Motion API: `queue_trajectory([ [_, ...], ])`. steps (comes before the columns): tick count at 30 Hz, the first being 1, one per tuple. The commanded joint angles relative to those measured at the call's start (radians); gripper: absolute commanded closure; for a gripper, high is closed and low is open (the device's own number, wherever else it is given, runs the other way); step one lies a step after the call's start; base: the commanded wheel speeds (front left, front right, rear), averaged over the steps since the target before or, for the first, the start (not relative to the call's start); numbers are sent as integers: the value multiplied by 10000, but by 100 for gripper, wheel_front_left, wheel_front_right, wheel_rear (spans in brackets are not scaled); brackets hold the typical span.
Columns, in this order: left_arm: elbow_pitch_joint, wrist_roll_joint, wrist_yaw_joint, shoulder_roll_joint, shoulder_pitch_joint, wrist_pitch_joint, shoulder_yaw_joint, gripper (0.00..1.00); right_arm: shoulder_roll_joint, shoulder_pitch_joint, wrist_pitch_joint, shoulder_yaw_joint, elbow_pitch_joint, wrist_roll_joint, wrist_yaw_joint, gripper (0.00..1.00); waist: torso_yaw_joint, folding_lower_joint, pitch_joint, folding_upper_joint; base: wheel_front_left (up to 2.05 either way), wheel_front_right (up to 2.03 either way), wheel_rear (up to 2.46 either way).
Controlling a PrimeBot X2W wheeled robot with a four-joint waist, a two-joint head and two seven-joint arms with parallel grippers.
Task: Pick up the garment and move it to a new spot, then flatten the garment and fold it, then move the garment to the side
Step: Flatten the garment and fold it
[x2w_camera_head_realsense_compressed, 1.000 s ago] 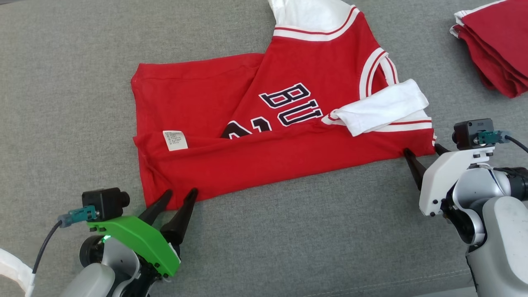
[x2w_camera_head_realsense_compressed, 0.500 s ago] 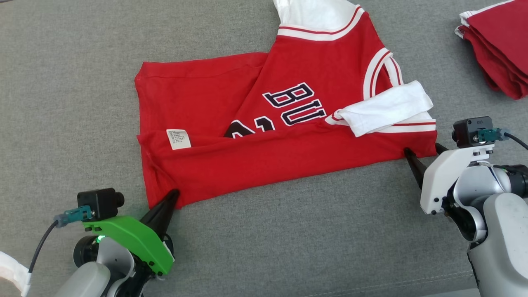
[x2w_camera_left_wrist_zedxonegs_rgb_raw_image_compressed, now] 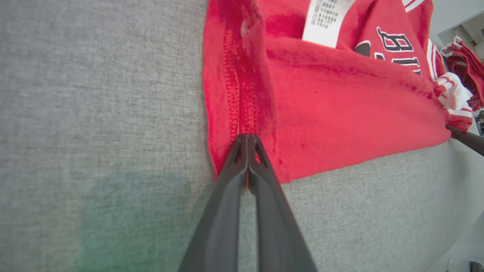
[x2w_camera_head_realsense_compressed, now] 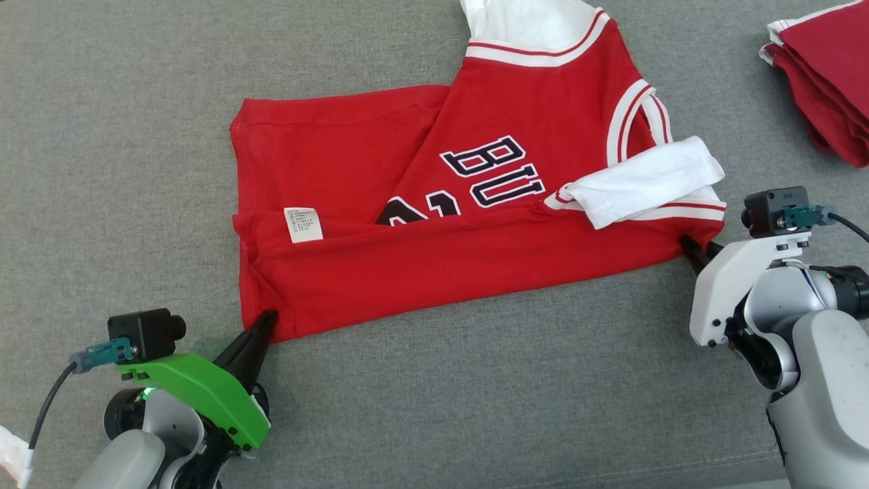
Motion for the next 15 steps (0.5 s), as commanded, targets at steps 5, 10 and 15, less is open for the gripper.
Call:
queue_trajectory([
  [5, 63, -98, -138, 17, 126, -71, -62, 100, -74, 43, -138, -38, 329, 130, -28, 100, -12, 0, -196, 0, 0, 0, 0],
  [10, -49, -338, -252, 54, 436, -69, 22, 100, -179, 257, -247, -254, 363, 405, -28, 100, -8, 0, -730, 0, 0, 0, 0],
  [15, -197, -723, -177, 256, 1058, 27, 124, 100, -466, 644, 81, -382, 67, 830, -25, 100, -51, 0, -1430, 0, 0, 0, 0],
])
